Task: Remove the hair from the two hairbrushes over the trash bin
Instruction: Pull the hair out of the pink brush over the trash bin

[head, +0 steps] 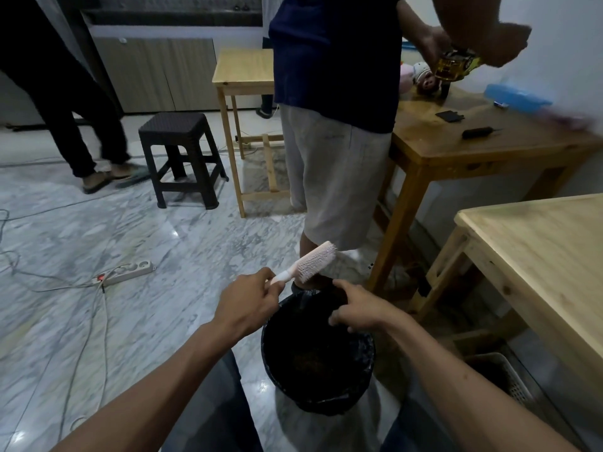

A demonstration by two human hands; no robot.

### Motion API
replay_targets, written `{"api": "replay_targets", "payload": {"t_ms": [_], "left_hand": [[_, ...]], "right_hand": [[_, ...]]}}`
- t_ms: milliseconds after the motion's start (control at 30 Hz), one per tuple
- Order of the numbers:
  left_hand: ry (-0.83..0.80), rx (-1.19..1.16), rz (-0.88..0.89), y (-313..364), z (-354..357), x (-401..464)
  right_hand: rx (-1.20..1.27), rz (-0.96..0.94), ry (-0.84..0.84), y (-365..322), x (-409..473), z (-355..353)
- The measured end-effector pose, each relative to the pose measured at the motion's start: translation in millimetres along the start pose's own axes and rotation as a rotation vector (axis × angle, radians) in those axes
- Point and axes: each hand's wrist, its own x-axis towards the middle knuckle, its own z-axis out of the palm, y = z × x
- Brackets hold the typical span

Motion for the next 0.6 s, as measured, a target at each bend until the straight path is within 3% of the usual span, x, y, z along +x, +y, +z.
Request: {"api": "replay_targets", "payload": {"t_ms": [100, 233, 600], "left_hand": [[-0.008, -0.085, 0.099, 8, 0, -3], [-0.003, -0.261, 0.109, 20, -1, -8], [0.036, -0.295, 0.105, 41, 7, -11]], "right_hand": [[0.360, -0.126, -0.024, -6, 2, 8], [0.761, -0.181, -0.181, -17, -8, 7], [0.748, -0.171, 0.031, -11, -11, 3]]}}
